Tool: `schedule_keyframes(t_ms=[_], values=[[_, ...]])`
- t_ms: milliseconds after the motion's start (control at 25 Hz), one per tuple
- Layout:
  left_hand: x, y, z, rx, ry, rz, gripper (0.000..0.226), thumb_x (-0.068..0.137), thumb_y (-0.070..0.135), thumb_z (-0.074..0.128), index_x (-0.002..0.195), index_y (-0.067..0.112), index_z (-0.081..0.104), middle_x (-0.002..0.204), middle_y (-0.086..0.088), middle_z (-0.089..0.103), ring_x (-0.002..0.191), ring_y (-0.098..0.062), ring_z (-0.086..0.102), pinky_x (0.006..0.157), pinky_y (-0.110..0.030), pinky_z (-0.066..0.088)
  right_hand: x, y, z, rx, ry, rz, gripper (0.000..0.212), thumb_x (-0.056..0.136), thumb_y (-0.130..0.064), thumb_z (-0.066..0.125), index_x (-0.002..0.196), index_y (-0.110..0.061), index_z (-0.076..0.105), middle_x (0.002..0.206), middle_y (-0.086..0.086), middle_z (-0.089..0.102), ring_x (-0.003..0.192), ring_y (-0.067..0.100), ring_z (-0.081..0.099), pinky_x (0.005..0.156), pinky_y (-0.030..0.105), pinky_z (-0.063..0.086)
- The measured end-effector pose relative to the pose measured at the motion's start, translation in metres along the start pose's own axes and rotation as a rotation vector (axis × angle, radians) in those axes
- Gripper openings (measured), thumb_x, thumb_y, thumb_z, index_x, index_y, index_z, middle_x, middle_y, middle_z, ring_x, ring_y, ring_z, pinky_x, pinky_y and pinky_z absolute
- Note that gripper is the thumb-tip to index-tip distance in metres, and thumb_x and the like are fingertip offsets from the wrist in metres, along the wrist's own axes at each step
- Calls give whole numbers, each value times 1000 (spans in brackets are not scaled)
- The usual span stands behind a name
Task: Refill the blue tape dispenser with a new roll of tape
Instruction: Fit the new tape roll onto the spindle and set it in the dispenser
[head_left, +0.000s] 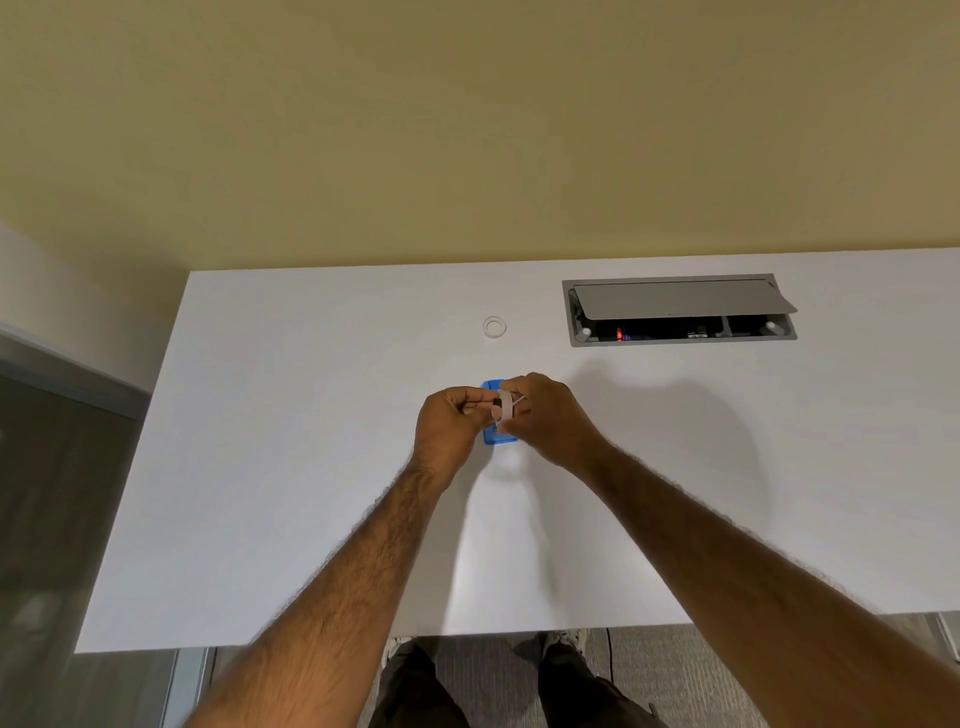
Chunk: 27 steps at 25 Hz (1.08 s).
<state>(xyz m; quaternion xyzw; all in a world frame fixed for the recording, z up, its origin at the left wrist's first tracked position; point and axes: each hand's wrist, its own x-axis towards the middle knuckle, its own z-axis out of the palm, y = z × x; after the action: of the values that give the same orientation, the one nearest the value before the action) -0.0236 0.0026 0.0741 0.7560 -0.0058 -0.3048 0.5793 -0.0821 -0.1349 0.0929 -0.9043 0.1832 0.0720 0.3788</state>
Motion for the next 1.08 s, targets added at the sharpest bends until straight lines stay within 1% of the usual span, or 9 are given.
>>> schedule_keyframes(t_ms=[160,320,400,480,600,760,840,960,1080], values=[[7,-3,0,2,-20,6,17,84,1,71,98,9,78,96,-9,79,94,-26,75,95,-45,57,9,1,3,-88,-11,-9,18,74,-20,67,65,-15,53,62,-4,50,54,12,43,52,20,30],[11,-7,3,14,-1,16,18,86,-3,67,99,6,76,93,-9,79,89,-23,76,90,-39,60,14,0,4,-103,-20,10,17,78,-12,65,69,-16,51,68,0,51,60,17,47,54,18,33],[12,-10,6,7,6,25,18,85,-6,66,97,5,74,88,-3,79,83,-14,76,82,-30,61,14,3,7,-103,-22,12,4,81,-9,63,82,-5,61,82,9,60,71,23,58,64,25,47],[14,-13,9,15,30,49,18,84,-7,64,95,5,71,85,0,77,78,-8,73,75,-25,59,13,6,6,-89,-45,-11,21,85,-7,63,105,-2,64,99,14,64,87,26,63,80,34,54],[20,-17,10,33,70,78,21,86,-5,60,100,8,68,93,-9,76,88,-21,72,80,-31,59,17,9,6,-94,-131,-49,44,87,-7,66,130,-5,55,115,14,60,102,25,61,92,34,52],[32,-19,13,61,69,117,30,88,-3,58,110,16,65,94,-3,74,89,-18,71,79,-21,57,30,14,12,-216,-95,-69,30,95,-13,57,123,-4,56,114,17,60,97,28,64,88,38,55],[39,-18,16,53,76,128,34,87,-3,58,115,16,64,93,4,73,85,-9,69,73,-9,52,36,18,14,-212,-55,-68,30,95,-13,56,123,-5,56,115,16,59,97,29,64,88,40,56],[47,-20,18,87,72,143,36,89,-2,57,119,16,64,93,8,71,81,7,66,72,-2,47,44,27,18,-229,-42,-66,34,93,-13,59,126,-7,54,118,14,59,98,28,65,88,39,56],[51,-29,14,144,93,127,35,90,-3,53,118,15,65,99,3,70,87,-5,65,74,-4,48,50,32,23,-272,-44,-66,32,92,-14,61,122,-8,54,116,12,59,95,26,65,85,37,56]])
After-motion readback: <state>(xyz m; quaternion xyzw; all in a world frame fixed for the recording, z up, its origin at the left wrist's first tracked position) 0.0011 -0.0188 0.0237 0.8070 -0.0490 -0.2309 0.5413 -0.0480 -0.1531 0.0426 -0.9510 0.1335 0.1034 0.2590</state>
